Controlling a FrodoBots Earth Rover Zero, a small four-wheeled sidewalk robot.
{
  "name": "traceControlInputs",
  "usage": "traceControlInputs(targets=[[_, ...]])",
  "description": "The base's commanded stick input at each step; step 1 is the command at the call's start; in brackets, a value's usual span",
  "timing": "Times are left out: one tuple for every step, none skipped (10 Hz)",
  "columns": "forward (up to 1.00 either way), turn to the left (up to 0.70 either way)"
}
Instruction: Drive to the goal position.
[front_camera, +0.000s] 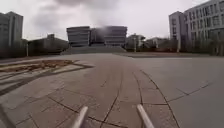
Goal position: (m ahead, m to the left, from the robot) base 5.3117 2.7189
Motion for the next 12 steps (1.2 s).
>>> traceControlInputs(targets=[[1.0,-0.27],[1.0,-0.24],[1.0,0.0],[1.0,0.0],[1.0,0.0],[1.0,0.0],[1.0,0.0],[1.0,0.0],[1.0,0.0],[1.0,0.0],[1.0,0.0],[1.0,0.0]])
